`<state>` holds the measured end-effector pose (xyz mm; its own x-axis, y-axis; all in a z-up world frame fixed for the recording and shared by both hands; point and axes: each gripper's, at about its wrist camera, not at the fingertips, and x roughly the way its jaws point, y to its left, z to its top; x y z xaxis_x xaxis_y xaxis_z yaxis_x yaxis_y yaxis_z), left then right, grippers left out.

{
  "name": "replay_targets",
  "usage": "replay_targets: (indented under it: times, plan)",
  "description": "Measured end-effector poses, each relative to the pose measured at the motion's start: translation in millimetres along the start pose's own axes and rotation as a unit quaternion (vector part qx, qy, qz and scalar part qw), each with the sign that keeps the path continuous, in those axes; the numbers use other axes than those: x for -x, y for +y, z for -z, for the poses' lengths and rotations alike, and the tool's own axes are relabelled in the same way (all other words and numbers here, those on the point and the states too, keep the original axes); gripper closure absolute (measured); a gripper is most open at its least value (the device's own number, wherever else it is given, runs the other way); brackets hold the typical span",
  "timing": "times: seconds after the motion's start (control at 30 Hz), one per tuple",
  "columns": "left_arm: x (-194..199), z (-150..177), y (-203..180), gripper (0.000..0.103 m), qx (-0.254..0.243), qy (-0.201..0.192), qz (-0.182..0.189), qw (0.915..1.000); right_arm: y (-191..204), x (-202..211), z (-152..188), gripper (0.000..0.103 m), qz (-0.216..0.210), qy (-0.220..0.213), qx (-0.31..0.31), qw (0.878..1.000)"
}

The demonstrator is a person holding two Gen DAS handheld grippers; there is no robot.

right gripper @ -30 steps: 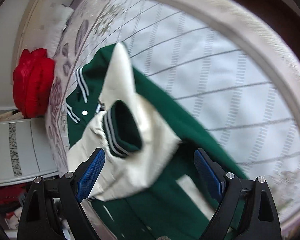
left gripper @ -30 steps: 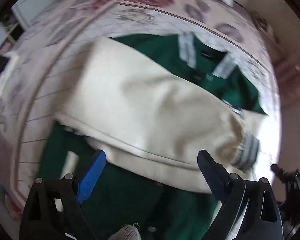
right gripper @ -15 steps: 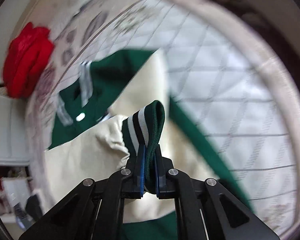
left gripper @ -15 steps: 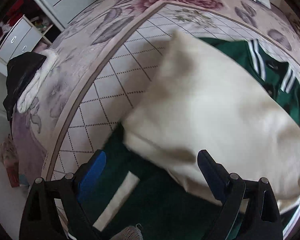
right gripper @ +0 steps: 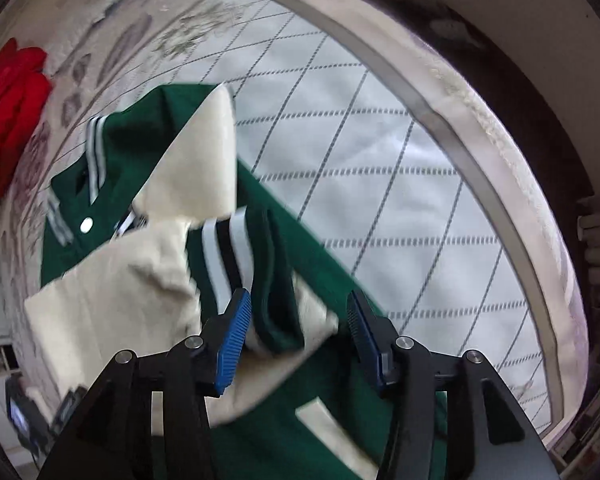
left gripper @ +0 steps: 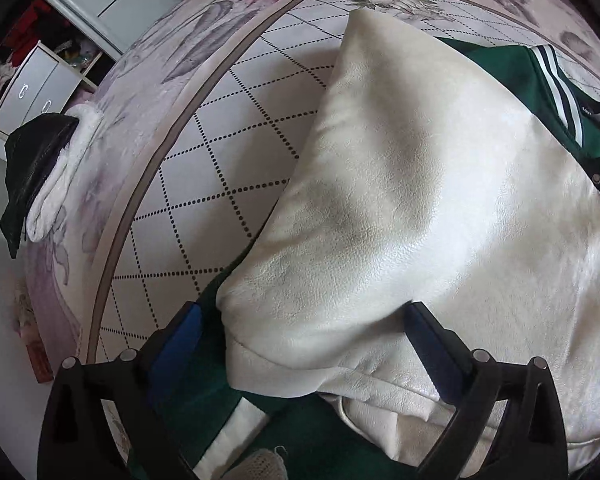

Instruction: Fold large clothes

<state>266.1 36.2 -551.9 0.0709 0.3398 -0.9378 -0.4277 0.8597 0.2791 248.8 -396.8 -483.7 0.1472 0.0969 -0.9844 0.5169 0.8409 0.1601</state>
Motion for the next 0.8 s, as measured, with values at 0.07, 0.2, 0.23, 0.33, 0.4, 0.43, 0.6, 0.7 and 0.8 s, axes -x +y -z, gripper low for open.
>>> replay_targets:
  times: [0.07,0.2,0.23,0.33,0.4,0.43,0.6,0.7,0.8]
  plan:
    - [-0.7,-0.1,-0.3,0.0,0.0,0.0,-0.002,1.0,-6.3,-13.5,10.8,0.051,-0.006,0.025,0.018,1.0]
    - [9.6,1.1,-3.7,0.0,-0.003,-0.014,-0.005,0.9999,-15.5,-73.9,1.8,0.04,0.008,0.07,0.006,0.998]
    - [15.9,2.7,-4.6,0.0,-0.006,-0.024,-0.005,0.9997,-12.1,-76.0,-3.1,0.036,0.014,0.069,0.002,0.998]
    - [39.9,11.5,-9.6,0.0,-0.02,-0.051,0.002,0.9985,2.5,-74.0,-13.8,0.033,0.039,0.089,0.014,0.995]
    - [56.0,22.1,-12.0,0.0,-0.031,-0.056,0.011,0.9979,2.9,-65.3,-15.4,0.033,0.028,0.093,0.009,0.995]
    - [63.2,28.9,-13.2,0.0,-0.037,-0.054,0.02,0.9976,0.4,-54.6,-13.5,0.033,0.022,0.09,0.01,0.996]
    - [83.8,87.4,-26.5,0.0,-0.099,-0.021,0.051,0.9936,-39.1,-6.5,15.8,0.033,0.049,0.074,0.004,0.996]
    - [80.2,128.8,-38.6,0.0,-0.143,0.019,0.062,0.9877,-77.5,-6.5,44.3,0.033,0.091,0.1,-0.003,0.991]
    - [74.2,162.1,-28.3,0.0,-0.166,0.044,0.047,0.9841,-104.9,-8.0,82.6,0.033,0.09,0.143,-0.04,0.985]
